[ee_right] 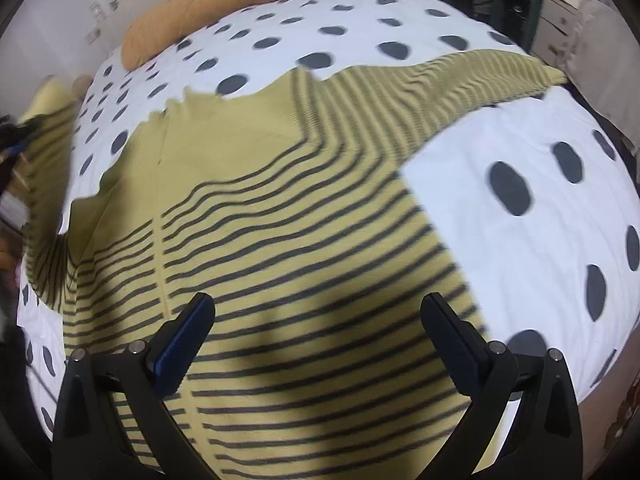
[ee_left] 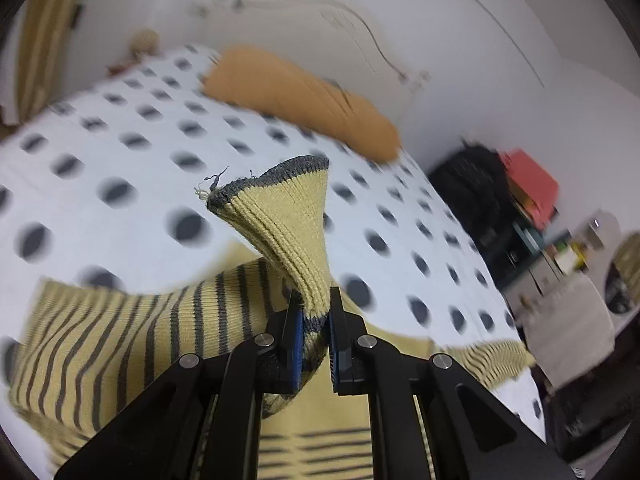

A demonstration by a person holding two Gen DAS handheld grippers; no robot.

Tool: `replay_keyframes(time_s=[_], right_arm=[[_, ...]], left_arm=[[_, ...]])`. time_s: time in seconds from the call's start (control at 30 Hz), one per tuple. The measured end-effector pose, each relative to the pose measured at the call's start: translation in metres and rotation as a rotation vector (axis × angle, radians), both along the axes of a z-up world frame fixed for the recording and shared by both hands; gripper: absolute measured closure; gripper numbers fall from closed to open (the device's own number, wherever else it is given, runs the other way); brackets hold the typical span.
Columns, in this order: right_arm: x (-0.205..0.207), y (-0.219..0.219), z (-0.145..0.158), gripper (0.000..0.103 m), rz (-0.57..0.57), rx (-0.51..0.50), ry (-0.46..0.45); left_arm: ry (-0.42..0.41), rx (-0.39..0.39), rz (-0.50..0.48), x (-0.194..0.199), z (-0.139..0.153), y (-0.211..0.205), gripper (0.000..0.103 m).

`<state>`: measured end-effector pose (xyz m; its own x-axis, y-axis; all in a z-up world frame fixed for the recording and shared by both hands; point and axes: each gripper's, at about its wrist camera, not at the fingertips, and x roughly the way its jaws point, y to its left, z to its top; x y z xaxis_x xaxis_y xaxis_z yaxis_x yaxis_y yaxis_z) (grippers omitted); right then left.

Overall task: Fold large clothes
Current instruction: 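Grasp the cuff of one striped sleeve with the left gripper, then lay the sleeve across the cardigan body with the left gripper while the right gripper grasps the other cuff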

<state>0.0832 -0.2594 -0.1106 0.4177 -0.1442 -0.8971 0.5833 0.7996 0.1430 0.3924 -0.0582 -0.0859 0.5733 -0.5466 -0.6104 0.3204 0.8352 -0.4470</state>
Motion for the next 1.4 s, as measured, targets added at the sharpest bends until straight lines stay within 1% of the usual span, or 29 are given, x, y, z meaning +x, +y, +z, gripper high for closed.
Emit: replay_keyframes(time_s=[0.07,0.17,0.2,0.23,0.27,0.3,0.33,0.37,0.4,0.43,0.47,0.5,0.53,0.57,0.63,0.7,0.77,0.83,0.9,0.93,0.97,1.0,1.07,1.13,1.2,1.27,1.33,1.37,1.4], right_arm=[[-0.013,-0.015,0.005,0.001,-0.033,-0.005,-0.004],[-0.029,-0.037,0.005,0.001,-0.077,-0.014,0.003],[-0.032,-0.044,0.005,0.001,-0.091,-0.013,0.006],[-0.034,-0.051,0.005,0.001,-0.102,-0.008,0.005],[-0.035,-0.056,0.004,0.001,-0.111,0.000,0.004],[-0.033,-0.061,0.003,0.001,-0.118,0.014,0.000],[-0.033,-0.066,0.002,0.001,-0.120,0.023,-0.006],[-0.028,-0.069,0.002,0.001,-0.116,0.033,-0.010],[-0.023,-0.071,0.001,0.001,-0.108,0.039,-0.016],[-0.015,-0.071,0.001,0.001,-0.098,0.047,-0.025],[-0.003,-0.071,0.000,0.001,-0.081,0.064,-0.044],[0.008,-0.069,0.000,0.001,-0.064,0.081,-0.064],[0.021,-0.066,0.000,0.001,-0.041,0.100,-0.085],[0.037,-0.062,-0.001,0.002,-0.005,0.129,-0.117],[0.074,-0.061,-0.010,0.010,0.054,0.204,-0.156],[0.106,-0.064,-0.026,0.045,0.054,0.247,-0.127],[0.134,-0.068,-0.047,0.061,0.041,0.285,-0.074],[0.151,-0.071,-0.061,0.061,0.035,0.300,-0.056],[0.161,-0.071,-0.060,0.061,0.042,0.298,-0.102],[0.164,-0.070,-0.059,0.061,0.060,0.297,-0.131],[0.171,-0.070,-0.058,0.068,0.080,0.305,-0.157],[0.175,-0.071,-0.059,0.092,0.087,0.311,-0.173],[0.178,-0.076,-0.060,0.092,0.066,0.308,-0.161],[0.169,-0.080,-0.050,0.092,0.057,0.290,-0.170],[0.155,-0.081,-0.038,0.092,0.076,0.244,-0.193],[0.143,-0.081,-0.034,0.092,0.082,0.186,-0.172],[0.140,-0.091,-0.053,0.091,0.058,0.183,-0.101],[0.142,-0.096,-0.067,0.091,0.058,0.216,-0.066],[0.142,-0.101,-0.073,0.090,0.058,0.246,-0.074]], left_arm=[[0.051,0.012,-0.049,-0.008,-0.027,-0.044,0.094],[0.147,0.045,-0.148,-0.023,-0.078,-0.108,0.093],[0.185,0.080,-0.182,-0.027,-0.098,-0.127,0.091],[0.244,0.127,-0.219,-0.030,-0.119,-0.142,0.086],[0.276,0.136,-0.234,-0.041,-0.131,-0.145,0.085],[0.312,0.123,-0.255,-0.043,-0.138,-0.145,0.085],[0.325,0.084,-0.263,-0.044,-0.134,-0.134,0.081],[0.325,0.061,-0.267,-0.046,-0.132,-0.127,0.070],[0.314,0.040,-0.260,-0.045,-0.123,-0.113,0.061],[0.270,0.034,-0.214,-0.043,-0.107,-0.087,0.039],[0.231,0.039,-0.174,-0.045,-0.097,-0.071,0.020],[0.165,0.069,-0.084,-0.045,-0.083,-0.040,0.016],[0.137,0.094,-0.033,-0.047,-0.071,-0.024,0.016],[0.125,0.124,0.006,-0.045,-0.065,-0.006,0.016],[0.148,0.210,0.073,-0.038,-0.067,0.034,0.016],[0.195,0.256,0.125,-0.032,-0.076,0.070,0.016],[0.236,0.260,0.161,-0.031,-0.085,0.105,0.016],[0.281,0.250,0.197,-0.033,-0.095,0.132,0.016],[0.302,0.250,0.214,-0.038,-0.102,0.145,0.016],[0.308,0.257,0.217,-0.037,-0.107,0.145,0.016],[0.313,0.263,0.217,-0.039,-0.110,0.148,0.016],[0.318,0.276,0.216,-0.040,-0.114,0.147,0.016],[0.313,0.299,0.215,-0.039,-0.119,0.146,0.016],[0.303,0.330,0.212,-0.038,-0.123,0.142,0.016],[0.309,0.350,0.195,-0.034,-0.126,0.139,0.016],[0.327,0.377,0.207,-0.031,-0.133,0.138,0.016],[0.358,0.374,0.221,-0.029,-0.143,0.142,0.014],[0.379,0.357,0.229,-0.028,-0.149,0.144,0.013],[0.383,0.348,0.232,-0.026,-0.152,0.146,0.013]])
